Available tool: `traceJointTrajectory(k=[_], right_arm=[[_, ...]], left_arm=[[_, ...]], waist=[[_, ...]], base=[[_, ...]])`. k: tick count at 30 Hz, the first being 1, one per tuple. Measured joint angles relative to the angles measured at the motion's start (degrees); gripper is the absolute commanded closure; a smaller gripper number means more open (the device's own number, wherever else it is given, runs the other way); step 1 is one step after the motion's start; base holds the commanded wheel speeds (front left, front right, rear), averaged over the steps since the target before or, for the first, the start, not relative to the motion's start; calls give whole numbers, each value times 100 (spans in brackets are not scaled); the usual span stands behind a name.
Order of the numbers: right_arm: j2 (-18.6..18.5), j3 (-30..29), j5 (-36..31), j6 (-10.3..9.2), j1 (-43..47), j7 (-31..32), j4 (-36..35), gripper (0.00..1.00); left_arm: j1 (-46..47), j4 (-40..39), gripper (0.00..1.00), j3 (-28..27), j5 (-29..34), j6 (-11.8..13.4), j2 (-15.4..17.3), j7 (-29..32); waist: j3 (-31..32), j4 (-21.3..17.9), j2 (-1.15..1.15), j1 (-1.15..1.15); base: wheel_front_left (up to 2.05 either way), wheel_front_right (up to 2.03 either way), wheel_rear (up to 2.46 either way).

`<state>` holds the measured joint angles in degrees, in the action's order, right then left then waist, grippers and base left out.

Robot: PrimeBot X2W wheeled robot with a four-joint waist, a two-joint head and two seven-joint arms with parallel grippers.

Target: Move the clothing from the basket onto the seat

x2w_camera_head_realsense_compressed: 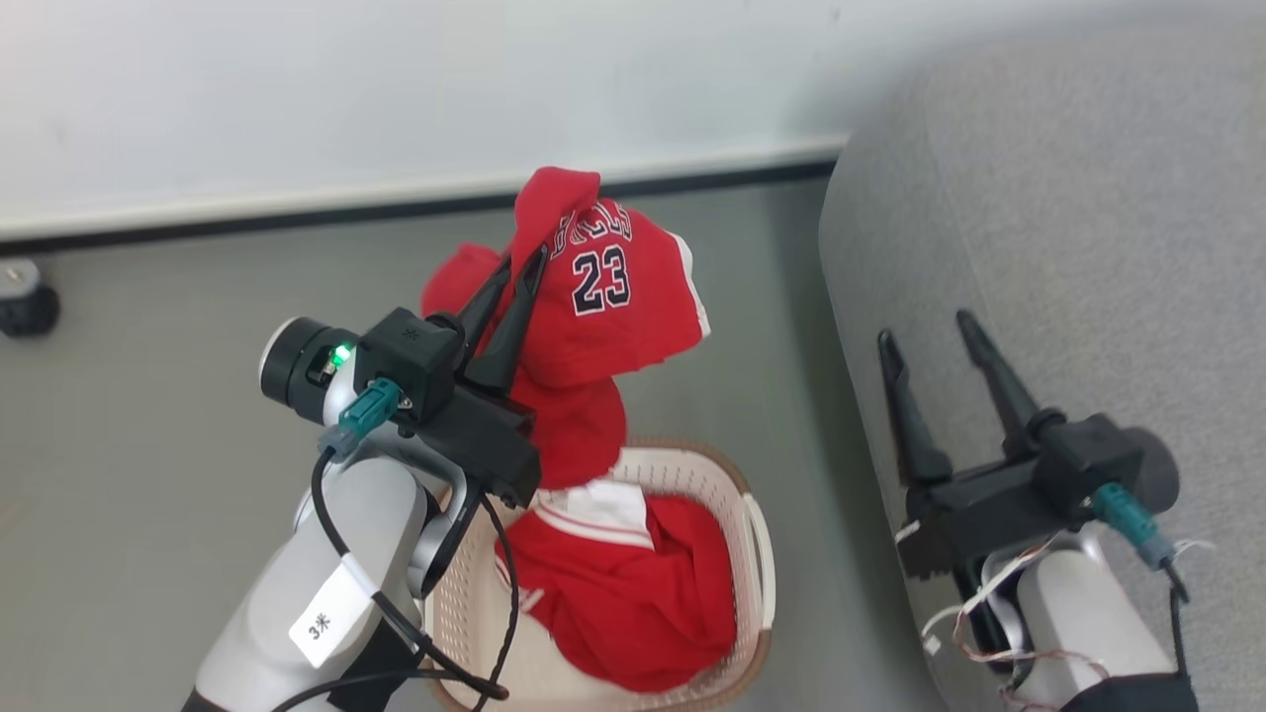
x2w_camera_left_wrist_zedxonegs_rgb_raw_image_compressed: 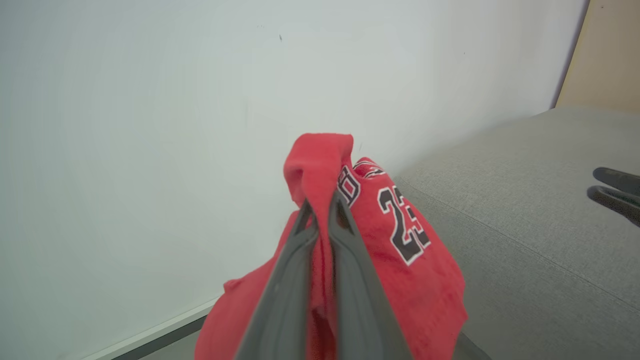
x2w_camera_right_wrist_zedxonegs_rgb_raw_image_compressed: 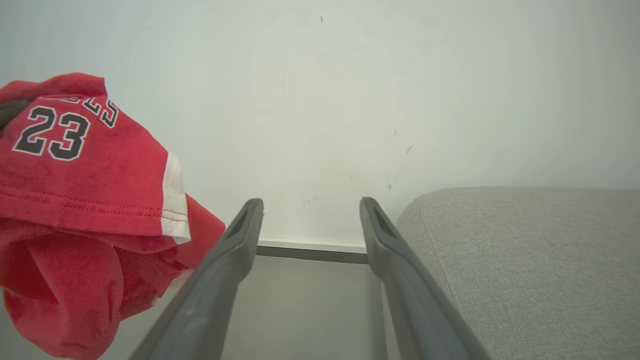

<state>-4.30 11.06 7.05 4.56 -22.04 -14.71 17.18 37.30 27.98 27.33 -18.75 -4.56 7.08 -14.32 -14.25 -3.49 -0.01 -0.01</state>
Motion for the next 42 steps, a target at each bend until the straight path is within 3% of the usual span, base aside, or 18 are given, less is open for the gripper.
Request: traceJointTrajectory(k=[21,31,42], right_arm=[[69,1459,126,250,591,0,516,0],[78,2459,568,256,583,0,523,0],[76,2875,806,257,-132,0,1170,0]], left_arm=[[-469,-109,100,65,-291,12,-176,170],[-489,-412,100,309,-297,59,-305,445],[-489,-756,100,485,-338,62,-356,688]], waist=[[1737,14,0,0],[1909,108,1,1],[1896,295,1,1]], base=[[0,0,0],[0,0,0],[0,0,0]])
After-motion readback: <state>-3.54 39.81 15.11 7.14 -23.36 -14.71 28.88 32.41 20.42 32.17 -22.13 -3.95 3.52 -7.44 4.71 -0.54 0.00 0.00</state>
